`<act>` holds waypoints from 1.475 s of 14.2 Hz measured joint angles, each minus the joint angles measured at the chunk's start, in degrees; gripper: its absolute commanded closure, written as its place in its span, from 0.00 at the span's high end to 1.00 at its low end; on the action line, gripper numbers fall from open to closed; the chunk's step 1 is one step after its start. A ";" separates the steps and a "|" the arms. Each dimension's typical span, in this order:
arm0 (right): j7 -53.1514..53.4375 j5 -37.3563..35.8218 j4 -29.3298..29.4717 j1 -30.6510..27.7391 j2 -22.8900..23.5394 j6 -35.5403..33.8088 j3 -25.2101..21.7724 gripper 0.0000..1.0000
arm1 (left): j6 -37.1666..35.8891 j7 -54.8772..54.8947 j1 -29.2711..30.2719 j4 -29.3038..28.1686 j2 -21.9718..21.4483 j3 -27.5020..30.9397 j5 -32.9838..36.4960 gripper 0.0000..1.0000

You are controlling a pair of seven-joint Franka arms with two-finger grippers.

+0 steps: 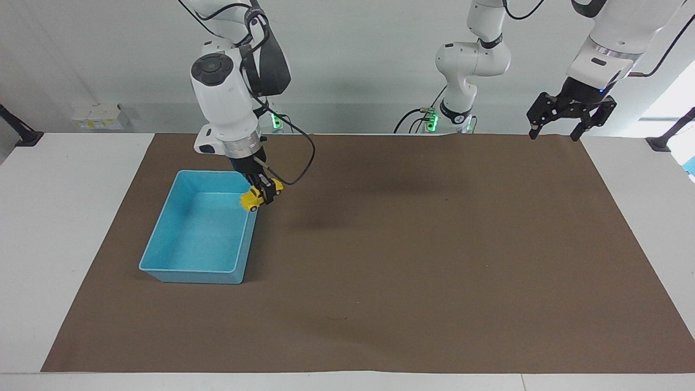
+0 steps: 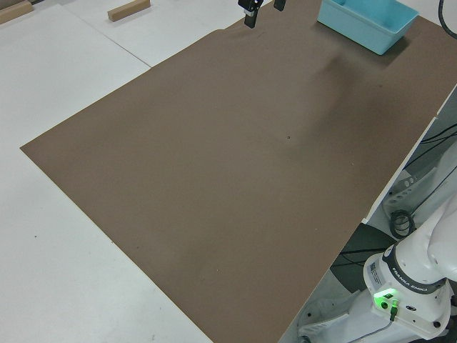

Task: Wind up and store yellow beetle car
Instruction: 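Lift the car with the right gripper and lower it into the bin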

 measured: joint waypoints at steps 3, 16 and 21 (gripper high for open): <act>-8.85 0.01 -0.01 -2.77 0.00 -1.44 -0.04 0.00 | 0.00 0.00 0.00 0.00 0.00 0.00 0.00 1.00; -40.76 -1.36 -3.44 -11.70 -1.33 -2.01 -0.43 0.00 | 0.00 0.00 0.00 0.00 0.00 0.00 0.00 1.00; -41.68 -1.79 -10.32 -11.84 -1.67 5.59 -0.44 0.00 | 0.00 0.00 0.00 0.00 0.00 0.00 0.00 1.00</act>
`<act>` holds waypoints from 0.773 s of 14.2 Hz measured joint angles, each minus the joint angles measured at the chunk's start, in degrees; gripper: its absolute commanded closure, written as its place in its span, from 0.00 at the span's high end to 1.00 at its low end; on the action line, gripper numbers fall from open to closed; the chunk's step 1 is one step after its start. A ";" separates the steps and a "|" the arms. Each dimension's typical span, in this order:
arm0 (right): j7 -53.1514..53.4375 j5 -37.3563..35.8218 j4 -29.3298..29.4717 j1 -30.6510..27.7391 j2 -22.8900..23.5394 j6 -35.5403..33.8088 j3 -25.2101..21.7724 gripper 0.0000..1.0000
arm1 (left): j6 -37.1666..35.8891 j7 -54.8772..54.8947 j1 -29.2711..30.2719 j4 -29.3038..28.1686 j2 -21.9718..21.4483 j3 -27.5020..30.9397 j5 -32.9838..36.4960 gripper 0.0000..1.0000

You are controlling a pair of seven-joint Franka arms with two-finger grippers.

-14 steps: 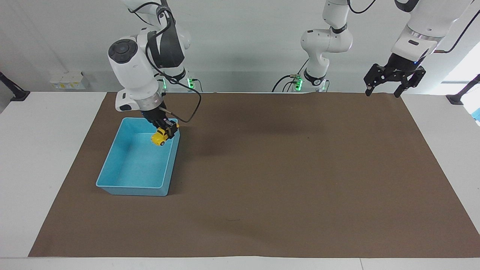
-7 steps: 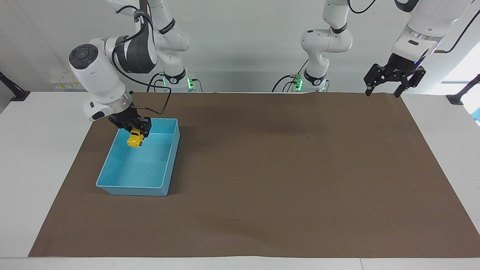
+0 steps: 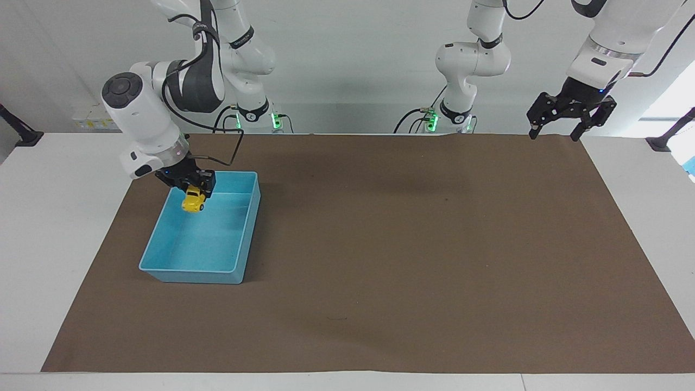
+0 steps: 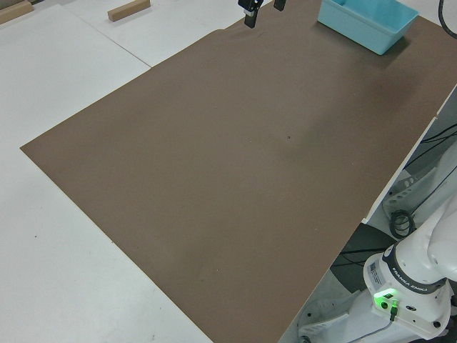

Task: Wind up and store yellow beetle car
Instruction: 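Lift the car with the right gripper and lower it into the bin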

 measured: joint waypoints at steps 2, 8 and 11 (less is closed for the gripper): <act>-0.25 -0.10 -2.57 -0.09 0.11 3.31 0.00 0.00 | 0.00 0.00 0.00 0.00 0.00 0.00 0.00 1.00; -0.36 -0.18 -7.96 -0.30 2.55 13.20 -0.01 0.00 | 0.00 0.00 0.00 0.00 0.00 0.00 0.00 1.00; -1.58 -0.20 -9.65 -1.06 4.05 16.33 -0.03 0.00 | 0.00 0.00 0.00 0.00 0.00 0.00 0.00 1.00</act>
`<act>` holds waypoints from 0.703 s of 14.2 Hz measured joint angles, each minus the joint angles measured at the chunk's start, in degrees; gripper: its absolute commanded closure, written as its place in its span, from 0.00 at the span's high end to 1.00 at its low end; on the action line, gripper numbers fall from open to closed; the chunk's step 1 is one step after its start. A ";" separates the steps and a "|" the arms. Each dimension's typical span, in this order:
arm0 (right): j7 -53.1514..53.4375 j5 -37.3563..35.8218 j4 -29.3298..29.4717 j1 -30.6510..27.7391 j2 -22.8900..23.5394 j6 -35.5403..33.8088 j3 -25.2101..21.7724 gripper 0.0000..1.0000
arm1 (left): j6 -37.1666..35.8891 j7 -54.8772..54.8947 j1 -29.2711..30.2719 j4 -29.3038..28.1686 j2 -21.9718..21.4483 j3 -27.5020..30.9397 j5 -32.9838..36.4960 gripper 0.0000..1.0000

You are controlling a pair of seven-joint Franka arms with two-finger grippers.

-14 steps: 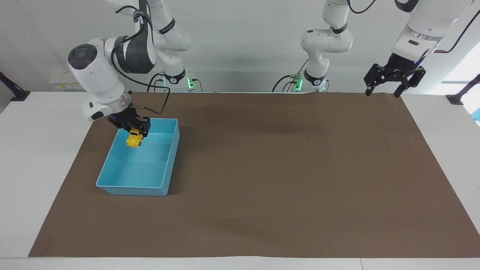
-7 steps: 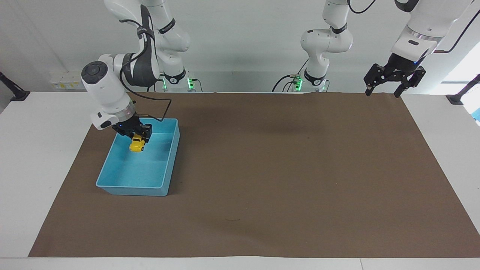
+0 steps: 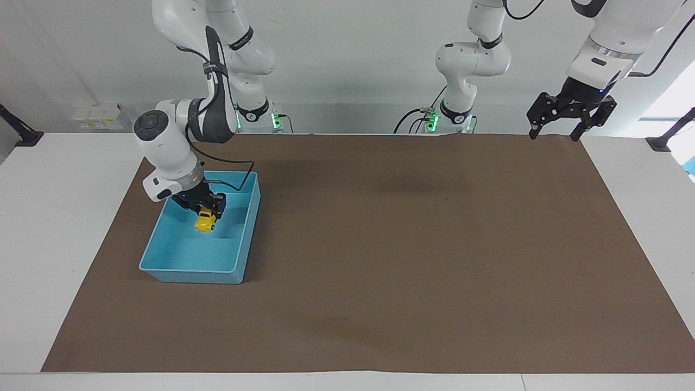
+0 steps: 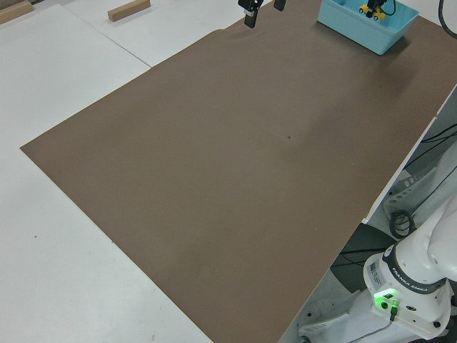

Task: Wind up and store yellow beetle car
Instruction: 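Lift the car with the right gripper and lower it into the bin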

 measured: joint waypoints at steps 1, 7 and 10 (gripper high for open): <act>-1.22 0.00 -0.40 -0.48 0.53 1.08 -0.03 0.00 | 0.00 0.00 0.00 0.00 0.00 0.00 0.00 1.00; -2.35 0.00 -3.96 -1.46 2.28 6.09 -0.01 0.19 | 0.00 0.00 0.00 0.00 0.00 0.00 0.00 1.00; -1.73 0.00 -4.35 -0.96 2.50 6.46 0.02 1.00 | 0.00 0.00 0.00 0.00 0.00 0.00 0.00 1.00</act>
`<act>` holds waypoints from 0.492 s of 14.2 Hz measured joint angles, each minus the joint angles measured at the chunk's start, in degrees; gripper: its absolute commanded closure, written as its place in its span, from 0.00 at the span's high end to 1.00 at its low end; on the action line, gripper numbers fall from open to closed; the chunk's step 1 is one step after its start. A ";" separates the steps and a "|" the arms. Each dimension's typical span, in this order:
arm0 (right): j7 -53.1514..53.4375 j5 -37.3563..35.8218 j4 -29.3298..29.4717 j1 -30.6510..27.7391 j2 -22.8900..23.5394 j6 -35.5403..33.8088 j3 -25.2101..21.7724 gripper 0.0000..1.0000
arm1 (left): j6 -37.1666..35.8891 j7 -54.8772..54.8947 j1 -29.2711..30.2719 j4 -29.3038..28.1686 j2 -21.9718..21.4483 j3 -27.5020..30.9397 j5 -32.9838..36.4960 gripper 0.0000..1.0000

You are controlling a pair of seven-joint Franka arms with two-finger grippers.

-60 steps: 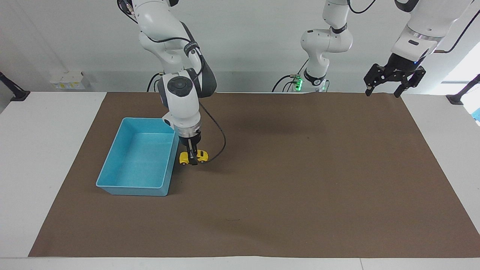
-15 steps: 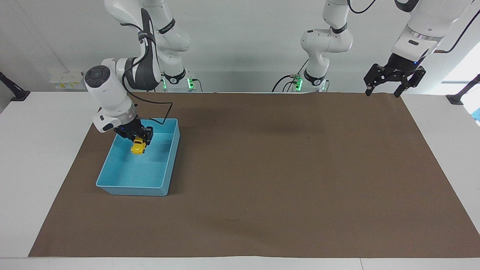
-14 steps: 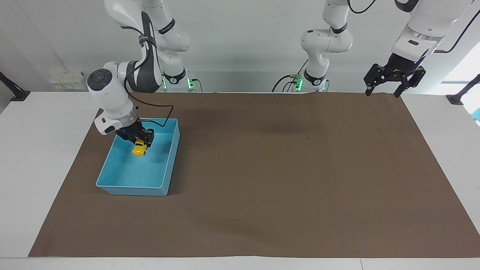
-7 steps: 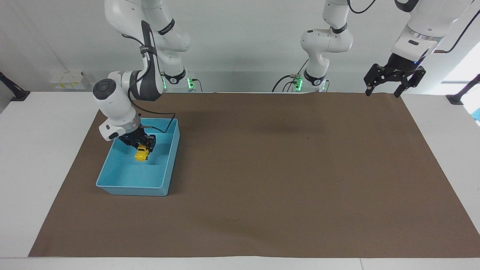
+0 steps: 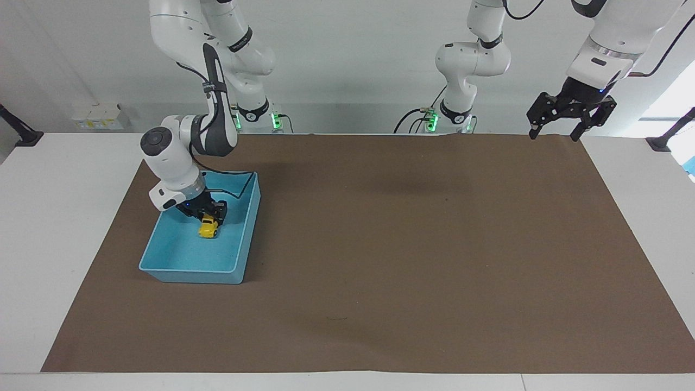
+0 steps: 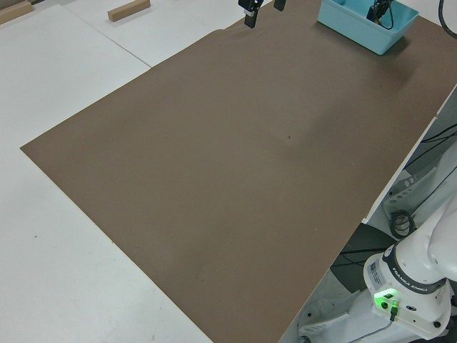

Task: Wind up and store yellow beetle car
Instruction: 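Lift the car with the right gripper and lower it into the bin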

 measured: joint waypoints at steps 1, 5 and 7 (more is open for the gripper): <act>0.11 0.00 0.01 0.09 0.00 0.04 0.04 1.00 | 0.00 0.00 0.00 0.00 0.00 0.00 0.00 1.00; 0.11 0.00 0.96 0.10 -0.06 0.04 0.07 1.00 | 0.00 0.00 0.00 0.00 0.00 0.00 0.00 1.00; 0.27 0.00 2.43 0.10 -0.39 -1.21 0.09 1.00 | 0.00 0.00 0.00 0.00 0.00 0.00 0.00 1.00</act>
